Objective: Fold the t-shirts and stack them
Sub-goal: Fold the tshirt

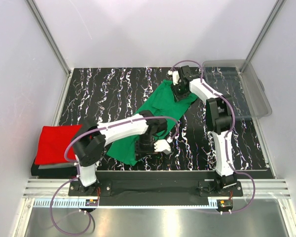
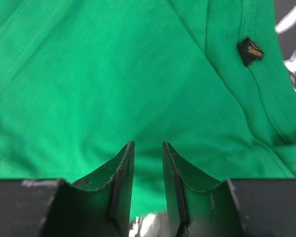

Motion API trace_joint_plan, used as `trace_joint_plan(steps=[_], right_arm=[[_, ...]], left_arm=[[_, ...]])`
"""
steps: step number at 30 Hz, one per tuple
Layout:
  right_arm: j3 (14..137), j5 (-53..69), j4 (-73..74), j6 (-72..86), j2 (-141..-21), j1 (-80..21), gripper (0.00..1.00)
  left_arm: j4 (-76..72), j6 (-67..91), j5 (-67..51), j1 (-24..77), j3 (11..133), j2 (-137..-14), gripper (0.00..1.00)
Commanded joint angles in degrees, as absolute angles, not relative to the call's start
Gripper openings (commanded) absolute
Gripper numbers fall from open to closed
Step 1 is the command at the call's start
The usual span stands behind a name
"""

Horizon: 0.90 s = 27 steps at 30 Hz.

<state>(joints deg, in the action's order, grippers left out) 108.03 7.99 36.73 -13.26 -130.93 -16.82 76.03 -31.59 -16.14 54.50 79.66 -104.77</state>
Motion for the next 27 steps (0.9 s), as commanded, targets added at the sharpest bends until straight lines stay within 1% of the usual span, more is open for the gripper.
trace_joint_plan(steps=[1, 5, 9, 12, 13, 15, 18, 19, 22, 24, 27], right_arm=[[114.9, 6.7, 40.3, -14.0, -135.4, -17.6, 0.36], [121.7, 7.4, 41.2, -13.4, -141.5, -17.7, 0.35], [131.0, 8.4, 41.1, -12.1, -146.2, -18.0, 0.35], [137.3, 8.8, 39.6, -11.3, -149.8, -18.1, 0.37], [138.5, 9.2, 39.0, -11.4, -151.3, -18.5, 0.38], [143.4, 9.9, 38.8, -11.3, -153.4, -18.8, 0.38], [148.7, 10.7, 38.6, -11.2, -156.4, -19.9, 0.39], [149.8, 10.6, 38.8, -10.9, -157.2, -20.1, 0.4], [149.8, 9.5, 38.7, -11.2, -154.8, -21.3, 0.41], [147.1, 8.6, 38.6, -11.0, -152.2, -21.2, 0.42], [141.5, 6.2, 38.6, -10.2, -145.0, -20.9, 0.43]], left_arm=[[78.2, -30.8, -20.8, 56.6, 82.7, -106.3, 0.03], [78.1, -30.1, -22.1, 58.4, 84.2, -108.7, 0.03], [77.9, -29.1, -22.1, 60.3, 86.3, -110.5, 0.06], [77.0, -28.3, -22.2, 61.2, 88.9, -113.0, 0.11], [76.7, -27.8, -21.9, 61.3, 91.0, -114.5, 0.18], [76.4, -27.5, -22.1, 62.2, 93.9, -116.2, 0.23], [76.6, -27.1, -21.8, 63.6, 101.5, -120.0, 0.32], [76.9, -26.9, -21.7, 64.0, 105.3, -122.1, 0.39], [78.4, -26.5, -23.2, 64.7, 112.0, -125.1, 0.43], [78.6, -26.5, -22.4, 65.2, 113.4, -124.6, 0.44], [76.0, -26.2, -18.3, 65.0, 108.7, -120.3, 0.42]])
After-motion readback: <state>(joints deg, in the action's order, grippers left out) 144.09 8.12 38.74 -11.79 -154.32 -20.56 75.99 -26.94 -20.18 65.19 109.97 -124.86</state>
